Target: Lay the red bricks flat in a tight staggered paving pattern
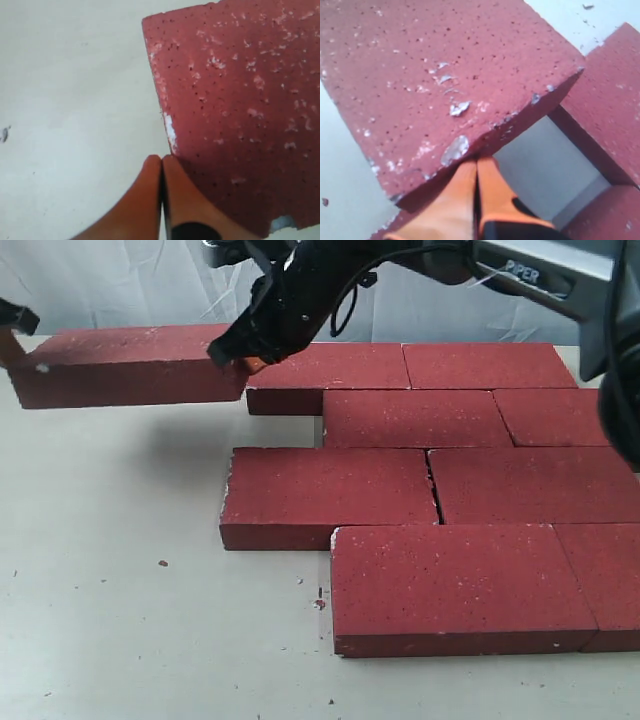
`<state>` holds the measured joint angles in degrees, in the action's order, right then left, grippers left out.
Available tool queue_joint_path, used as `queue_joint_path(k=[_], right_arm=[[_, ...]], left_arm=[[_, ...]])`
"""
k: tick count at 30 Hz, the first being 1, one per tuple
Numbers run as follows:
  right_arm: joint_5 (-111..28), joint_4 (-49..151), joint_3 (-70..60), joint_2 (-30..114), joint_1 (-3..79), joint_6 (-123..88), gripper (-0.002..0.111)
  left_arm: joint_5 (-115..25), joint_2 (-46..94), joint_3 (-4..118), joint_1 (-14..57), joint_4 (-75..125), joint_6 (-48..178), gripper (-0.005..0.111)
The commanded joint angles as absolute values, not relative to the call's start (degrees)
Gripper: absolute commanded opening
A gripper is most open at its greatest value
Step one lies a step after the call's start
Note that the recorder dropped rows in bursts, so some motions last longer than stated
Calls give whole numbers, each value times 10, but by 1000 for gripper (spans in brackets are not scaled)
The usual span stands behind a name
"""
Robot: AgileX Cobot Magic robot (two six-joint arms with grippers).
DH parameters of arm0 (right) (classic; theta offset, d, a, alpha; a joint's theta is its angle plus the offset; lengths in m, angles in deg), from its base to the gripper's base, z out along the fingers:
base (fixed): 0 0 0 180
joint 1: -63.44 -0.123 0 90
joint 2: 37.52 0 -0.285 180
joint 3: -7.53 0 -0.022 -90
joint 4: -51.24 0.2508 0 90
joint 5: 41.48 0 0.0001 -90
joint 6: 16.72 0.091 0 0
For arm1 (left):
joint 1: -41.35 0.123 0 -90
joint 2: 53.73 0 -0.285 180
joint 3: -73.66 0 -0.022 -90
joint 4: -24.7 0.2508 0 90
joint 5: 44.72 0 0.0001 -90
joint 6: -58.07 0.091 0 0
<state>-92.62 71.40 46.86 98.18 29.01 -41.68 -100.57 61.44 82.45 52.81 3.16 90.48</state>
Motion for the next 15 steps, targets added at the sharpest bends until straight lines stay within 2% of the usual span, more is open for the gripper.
queue_joint_path(k=[1, 8, 15], right_arm=[[-911, 739, 518, 1018, 254, -420, -1], [-923, 736, 533, 1058, 234, -416, -1], [-950, 706, 533, 1077, 234, -414, -1]], left_arm=[[-939, 586, 734, 552, 3, 917, 0], [-830, 586, 646, 566, 12, 931, 0], [-786, 587, 618, 566, 29, 928, 0]])
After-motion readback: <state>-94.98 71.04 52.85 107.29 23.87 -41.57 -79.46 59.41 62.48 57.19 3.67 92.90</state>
